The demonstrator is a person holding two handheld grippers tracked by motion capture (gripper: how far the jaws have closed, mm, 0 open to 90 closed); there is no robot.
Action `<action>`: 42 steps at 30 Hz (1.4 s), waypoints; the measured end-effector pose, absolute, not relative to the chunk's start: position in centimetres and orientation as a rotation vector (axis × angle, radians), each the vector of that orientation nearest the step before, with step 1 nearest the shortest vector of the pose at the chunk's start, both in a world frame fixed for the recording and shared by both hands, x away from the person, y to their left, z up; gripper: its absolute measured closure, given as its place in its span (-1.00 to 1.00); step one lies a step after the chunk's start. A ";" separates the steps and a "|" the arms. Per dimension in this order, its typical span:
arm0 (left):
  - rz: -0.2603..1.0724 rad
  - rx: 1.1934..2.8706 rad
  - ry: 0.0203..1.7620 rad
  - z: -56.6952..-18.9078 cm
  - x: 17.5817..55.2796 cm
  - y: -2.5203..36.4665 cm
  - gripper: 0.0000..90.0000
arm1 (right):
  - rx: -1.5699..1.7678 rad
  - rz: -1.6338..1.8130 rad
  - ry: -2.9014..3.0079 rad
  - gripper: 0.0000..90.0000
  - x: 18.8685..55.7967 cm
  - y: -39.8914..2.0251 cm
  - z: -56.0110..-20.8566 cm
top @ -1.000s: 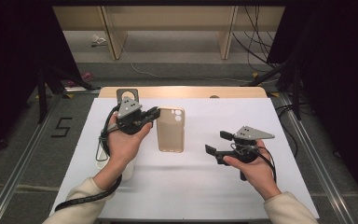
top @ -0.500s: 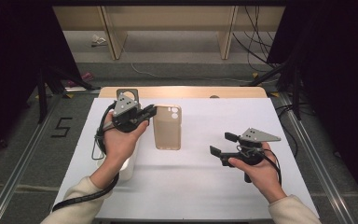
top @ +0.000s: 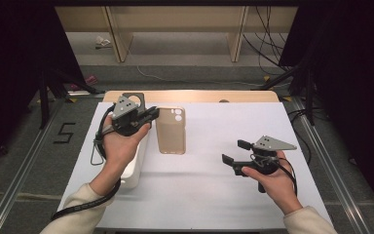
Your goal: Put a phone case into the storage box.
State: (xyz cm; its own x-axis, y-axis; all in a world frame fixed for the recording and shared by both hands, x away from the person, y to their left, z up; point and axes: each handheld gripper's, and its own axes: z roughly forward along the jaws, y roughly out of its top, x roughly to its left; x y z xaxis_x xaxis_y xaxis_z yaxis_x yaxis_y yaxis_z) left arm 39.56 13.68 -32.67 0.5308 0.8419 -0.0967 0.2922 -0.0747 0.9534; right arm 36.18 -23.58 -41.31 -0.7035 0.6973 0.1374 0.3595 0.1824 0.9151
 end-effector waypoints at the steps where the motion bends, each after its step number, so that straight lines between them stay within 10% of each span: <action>1: 0.604 1.632 0.981 -32.7 39.6 13.7 0.86 | 1.005 1.528 2.152 -0.61 36.1 -23.6 -41.3; 42: 0.656 1.618 1.029 -31.6 40.3 17.0 0.87 | 1.033 1.505 2.133 -0.62 34.8 -25.4 -41.6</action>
